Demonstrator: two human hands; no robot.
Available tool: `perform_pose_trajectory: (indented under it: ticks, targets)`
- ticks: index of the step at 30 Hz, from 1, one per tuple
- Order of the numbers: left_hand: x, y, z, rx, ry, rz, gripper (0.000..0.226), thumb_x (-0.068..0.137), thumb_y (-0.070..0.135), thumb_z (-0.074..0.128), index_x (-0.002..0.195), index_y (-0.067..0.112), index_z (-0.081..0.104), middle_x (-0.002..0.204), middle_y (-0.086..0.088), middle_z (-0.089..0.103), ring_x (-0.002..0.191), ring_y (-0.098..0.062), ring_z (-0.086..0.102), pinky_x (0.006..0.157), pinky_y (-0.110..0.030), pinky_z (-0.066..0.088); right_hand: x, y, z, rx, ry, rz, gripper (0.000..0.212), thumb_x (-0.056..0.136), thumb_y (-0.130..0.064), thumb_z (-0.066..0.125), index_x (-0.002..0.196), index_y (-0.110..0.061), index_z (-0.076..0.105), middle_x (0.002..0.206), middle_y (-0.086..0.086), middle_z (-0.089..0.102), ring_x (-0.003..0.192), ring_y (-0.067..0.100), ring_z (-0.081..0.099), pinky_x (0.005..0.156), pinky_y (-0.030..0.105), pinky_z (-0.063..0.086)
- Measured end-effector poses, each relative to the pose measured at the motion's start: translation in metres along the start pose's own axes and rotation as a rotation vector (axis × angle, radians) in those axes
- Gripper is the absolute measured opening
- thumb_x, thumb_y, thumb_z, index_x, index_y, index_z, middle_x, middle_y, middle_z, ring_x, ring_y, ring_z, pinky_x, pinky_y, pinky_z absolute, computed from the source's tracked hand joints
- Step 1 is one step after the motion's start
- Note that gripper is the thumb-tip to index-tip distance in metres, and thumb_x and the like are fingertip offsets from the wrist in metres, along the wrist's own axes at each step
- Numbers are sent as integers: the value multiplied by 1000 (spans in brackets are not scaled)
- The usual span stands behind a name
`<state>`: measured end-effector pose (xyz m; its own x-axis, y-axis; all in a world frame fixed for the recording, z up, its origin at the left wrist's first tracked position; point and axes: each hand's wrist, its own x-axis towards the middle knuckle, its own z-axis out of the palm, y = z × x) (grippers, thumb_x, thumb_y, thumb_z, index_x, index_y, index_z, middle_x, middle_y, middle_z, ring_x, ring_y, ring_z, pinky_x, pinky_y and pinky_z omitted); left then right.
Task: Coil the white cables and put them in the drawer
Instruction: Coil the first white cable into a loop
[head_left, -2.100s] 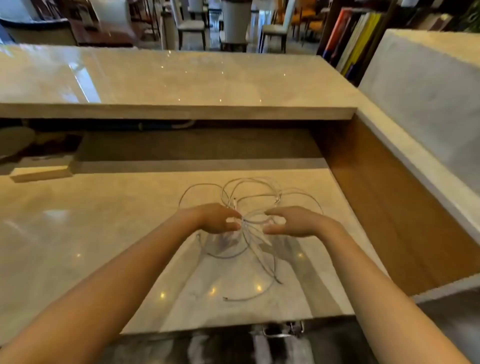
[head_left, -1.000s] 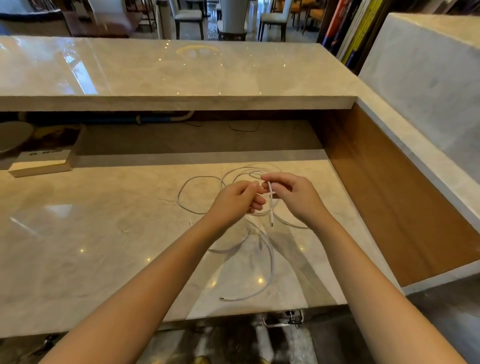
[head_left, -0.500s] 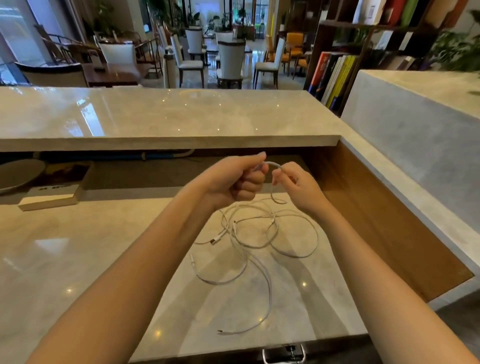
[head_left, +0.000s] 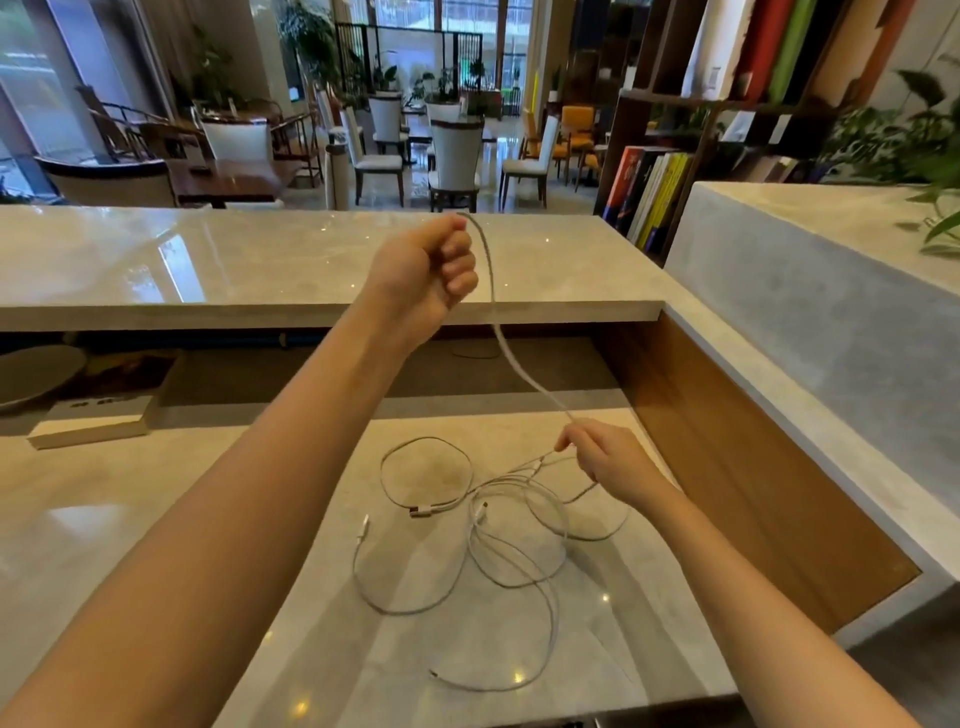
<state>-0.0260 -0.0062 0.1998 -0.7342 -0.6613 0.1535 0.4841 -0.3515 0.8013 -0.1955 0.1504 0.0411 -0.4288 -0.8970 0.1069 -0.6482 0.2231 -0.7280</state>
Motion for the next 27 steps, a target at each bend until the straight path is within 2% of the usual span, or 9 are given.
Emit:
perform_pose_trajectory:
  ticks: [4,7,9,11,15,17,20,23,27]
  targets:
    - [-5,-36,8,661,-12,86,16,100,21,35,98,12,48,73,1,52,65,-11,51,62,-23,48,6,-59,5,-479,-107,-222,35,99,-34,36,97,-14,64,82,3,65,75,21,59,65,34,44]
    - [-7,-58,-2,1351,-77,169,15,99,25,35,100,14,46,71,3,55,64,-10,55,66,-25,49,0,-86,-4,-501,-3,-359,30,97,-33,41,93,-11,61,77,6,65,70,25,60,63,40,47]
    - [-10,-64,-15,1530,-160,144,17,99,24,37,99,12,49,71,5,55,62,-9,55,65,-23,49,-6,-96,-19,-390,85,-409,24,95,-31,48,91,-12,64,75,2,65,67,20,59,62,38,48]
    - [-13,-62,-29,1411,-220,8,19,98,21,39,100,10,55,75,3,58,67,-10,59,69,-21,51,-8,-105,-36,-230,157,-415,20,92,-30,53,96,-16,68,79,-1,67,68,14,60,64,34,50]
    - [-26,-59,-34,726,-319,-239,22,98,17,38,89,12,57,71,-2,62,71,-17,65,86,-37,53,13,-115,-62,-205,224,-391,23,91,-31,55,105,-20,70,92,0,71,84,15,61,74,34,51]
    - [-29,-61,-32,446,-311,-272,24,98,17,36,88,10,57,64,-3,60,63,-18,63,81,-39,56,26,-116,-63,-291,204,-337,26,92,-35,53,105,-22,71,93,1,72,84,17,61,75,38,51]
    - [-31,-65,-29,127,-264,-349,29,99,23,31,90,10,55,57,0,55,48,-12,55,58,-28,54,35,-112,-56,-306,221,-263,28,92,-38,52,103,-22,72,91,4,72,82,21,61,75,45,52]
    - [-34,-69,-29,40,-275,-386,30,99,25,27,89,10,52,52,3,47,42,-9,44,51,-23,48,35,-105,-49,-215,243,-212,29,92,-37,52,104,-20,72,79,0,69,74,17,59,72,42,50]
    - [-37,-73,-32,195,-355,-379,33,99,22,27,84,11,53,55,0,48,57,-15,52,86,-30,52,37,-107,-54,-75,238,-222,26,92,-33,54,104,-18,72,60,-9,56,59,10,50,62,33,44]
